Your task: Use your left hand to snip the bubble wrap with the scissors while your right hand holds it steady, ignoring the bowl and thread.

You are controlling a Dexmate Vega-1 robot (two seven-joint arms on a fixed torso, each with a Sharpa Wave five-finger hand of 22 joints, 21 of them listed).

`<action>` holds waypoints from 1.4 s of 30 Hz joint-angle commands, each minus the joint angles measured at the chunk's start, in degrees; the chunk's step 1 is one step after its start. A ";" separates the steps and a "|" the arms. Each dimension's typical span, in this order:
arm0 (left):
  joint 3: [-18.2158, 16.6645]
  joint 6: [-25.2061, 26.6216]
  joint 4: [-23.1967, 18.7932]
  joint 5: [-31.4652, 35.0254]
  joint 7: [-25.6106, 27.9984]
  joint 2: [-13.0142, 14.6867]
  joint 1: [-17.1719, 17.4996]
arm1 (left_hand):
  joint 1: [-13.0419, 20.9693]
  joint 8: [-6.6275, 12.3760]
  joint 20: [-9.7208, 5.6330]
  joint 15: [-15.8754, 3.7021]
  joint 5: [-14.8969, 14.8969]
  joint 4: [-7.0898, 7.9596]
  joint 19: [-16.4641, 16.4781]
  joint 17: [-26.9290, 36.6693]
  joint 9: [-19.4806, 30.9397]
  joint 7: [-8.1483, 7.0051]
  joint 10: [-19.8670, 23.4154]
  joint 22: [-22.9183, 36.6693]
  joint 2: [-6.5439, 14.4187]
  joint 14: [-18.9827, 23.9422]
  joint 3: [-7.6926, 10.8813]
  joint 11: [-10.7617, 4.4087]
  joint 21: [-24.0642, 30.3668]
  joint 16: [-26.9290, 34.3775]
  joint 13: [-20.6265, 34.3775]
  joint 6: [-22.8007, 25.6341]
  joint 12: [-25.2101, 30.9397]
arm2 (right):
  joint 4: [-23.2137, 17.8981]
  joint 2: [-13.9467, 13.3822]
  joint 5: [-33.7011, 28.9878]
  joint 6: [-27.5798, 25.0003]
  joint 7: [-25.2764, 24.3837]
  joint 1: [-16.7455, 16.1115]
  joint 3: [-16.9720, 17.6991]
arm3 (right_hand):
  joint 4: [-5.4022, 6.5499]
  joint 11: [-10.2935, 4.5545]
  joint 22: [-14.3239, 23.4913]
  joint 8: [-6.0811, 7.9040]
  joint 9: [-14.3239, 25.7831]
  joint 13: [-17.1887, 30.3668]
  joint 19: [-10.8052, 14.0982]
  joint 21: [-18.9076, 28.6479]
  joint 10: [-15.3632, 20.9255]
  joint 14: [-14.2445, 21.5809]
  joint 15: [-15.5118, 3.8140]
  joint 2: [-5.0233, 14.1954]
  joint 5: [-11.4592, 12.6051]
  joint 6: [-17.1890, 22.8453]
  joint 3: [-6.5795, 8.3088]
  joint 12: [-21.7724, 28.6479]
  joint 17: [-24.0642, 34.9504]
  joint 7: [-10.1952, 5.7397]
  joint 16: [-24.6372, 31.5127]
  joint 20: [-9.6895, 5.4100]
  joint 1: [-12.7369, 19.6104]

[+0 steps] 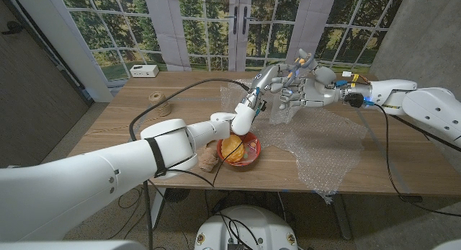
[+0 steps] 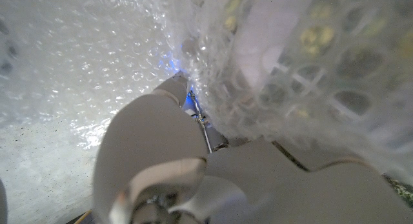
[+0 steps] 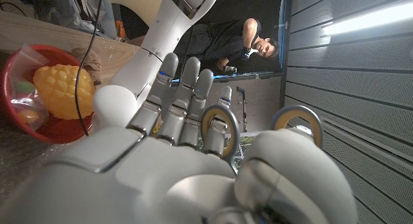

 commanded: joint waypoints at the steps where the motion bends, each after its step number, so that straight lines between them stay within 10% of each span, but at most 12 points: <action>1: 0.05 -0.01 -0.01 0.46 0.90 -0.15 -0.02 | 0.73 -0.17 -2.64 0.13 0.26 0.01 -0.16 0.12 -0.10 -0.39 0.55 0.10 -0.14 -0.07 -0.17 -0.04 0.64 0.55 0.08 0.09 -0.32 | -0.19 0.46 1.30 -2.19 0.66 0.69 -1.30 | 0.00 -0.23 0.06 0.09 0.14 0.09 0.19 -0.03 0.01 0.01 -2.41 0.00 -0.07 -4.18 -0.26 -0.04 0.24 4.60 0.06 0.49 -0.37; 35: 1.76 1.09 1.52 -5.39 4.10 -0.81 0.98 | 4.61 0.64 -3.02 0.14 -0.03 -0.67 -0.83 -2.81 -2.81 1.14 3.37 -1.21 -2.71 0.35 -3.13 -1.27 4.28 2.12 -4.38 2.29 -6.37 | 0.74 -0.01 1.56 -3.46 0.87 0.07 -1.47 | 0.01 -0.18 0.05 0.10 0.11 -0.03 0.07 -0.32 -0.18 -0.15 -2.49 0.14 -0.04 -4.37 -0.19 -0.08 0.04 4.81 -0.04 0.51 -0.67; 42: 1.12 0.71 1.50 -6.63 2.78 -1.01 1.28 | 5.89 1.66 -2.92 0.18 -0.01 -0.33 -0.89 -3.88 -0.25 -0.68 0.85 -1.81 -2.76 0.68 -4.33 -1.76 5.50 2.82 -2.31 -0.82 -7.79 | 1.19 0.45 1.21 -3.84 1.49 0.94 -2.25 | 0.01 -0.19 0.04 0.12 0.11 -0.25 0.08 -0.37 -0.04 -0.14 -2.28 0.21 -0.03 -4.35 -0.16 -0.14 -0.09 4.79 -0.08 0.52 -0.70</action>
